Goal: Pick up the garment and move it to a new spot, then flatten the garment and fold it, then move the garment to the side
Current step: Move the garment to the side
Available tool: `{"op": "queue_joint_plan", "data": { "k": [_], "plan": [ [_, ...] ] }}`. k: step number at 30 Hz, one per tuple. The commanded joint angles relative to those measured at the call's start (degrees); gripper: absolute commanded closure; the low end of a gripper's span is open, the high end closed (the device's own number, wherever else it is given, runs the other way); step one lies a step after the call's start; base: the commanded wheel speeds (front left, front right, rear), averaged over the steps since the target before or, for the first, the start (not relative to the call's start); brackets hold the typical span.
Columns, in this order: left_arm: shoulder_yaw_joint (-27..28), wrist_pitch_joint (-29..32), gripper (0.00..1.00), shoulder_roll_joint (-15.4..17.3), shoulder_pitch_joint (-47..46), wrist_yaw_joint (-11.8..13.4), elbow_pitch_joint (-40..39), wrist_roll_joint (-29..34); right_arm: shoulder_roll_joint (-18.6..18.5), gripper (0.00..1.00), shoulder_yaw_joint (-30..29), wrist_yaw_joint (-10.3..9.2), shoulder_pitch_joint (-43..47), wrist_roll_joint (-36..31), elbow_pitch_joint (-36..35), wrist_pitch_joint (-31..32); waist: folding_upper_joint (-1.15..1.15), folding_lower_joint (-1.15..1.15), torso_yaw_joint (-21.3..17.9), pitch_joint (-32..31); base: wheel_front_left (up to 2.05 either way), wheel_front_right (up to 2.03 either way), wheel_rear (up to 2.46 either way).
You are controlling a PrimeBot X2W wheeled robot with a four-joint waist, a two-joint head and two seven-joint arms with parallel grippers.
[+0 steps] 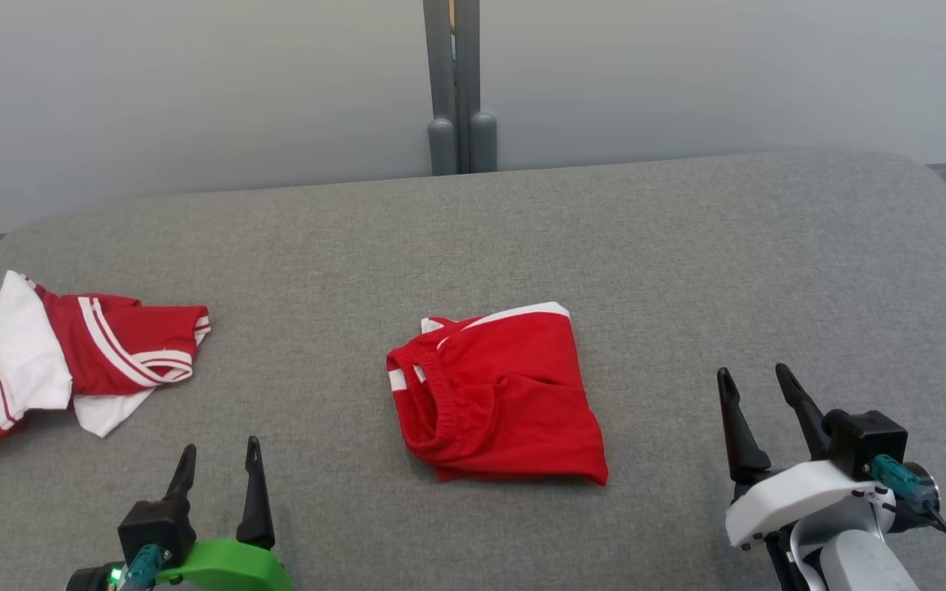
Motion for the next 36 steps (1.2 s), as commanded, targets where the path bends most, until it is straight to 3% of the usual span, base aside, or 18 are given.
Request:
{"op": "queue_joint_plan", "data": {
  "k": [1, 10, 19, 28, 36],
  "plan": [
    [0.03, -0.17, 0.00, 0.17, 0.29, 0.07, -0.11, -0.03, -0.06, 0.00, -0.03, -0.03, 0.22, 0.15, 0.14, -0.14, 0.00, 0.00, 0.04, 0.11, 0.00, 0.00, 0.00],
    [-1.41, -0.16, 0.00, 0.17, -0.81, -0.30, -1.15, -0.40, -0.05, 0.00, 0.20, -0.03, -0.95, -0.04, 0.36, -0.14, 0.00, 0.00, 2.92, 2.60, 0.00, 0.00, 0.00],
    [-3.97, -0.17, 0.00, 0.16, -3.42, 0.15, -2.02, -1.30, -0.28, 0.00, 2.70, -0.03, -6.15, 0.14, 2.68, -0.15, 0.00, 0.00, 6.94, 9.67, 0.00, 0.00, 0.00],
    [-9.22, -0.17, 0.00, 0.16, -6.73, 0.89, -2.11, -3.18, -1.15, 0.00, 5.53, -0.03, -11.33, 2.42, 9.75, -0.15, 0.00, 0.00, 13.65, 14.22, 0.00, 0.00, 0.00],
    [-10.26, -0.17, 0.00, 0.15, -7.04, 1.54, -2.30, -3.47, -1.19, 0.00, 8.62, -0.03, -13.27, 5.98, 18.36, 0.03, 0.00, 0.00, 15.76, 15.34, 0.00, 0.00, 0.00]
  ]
}}
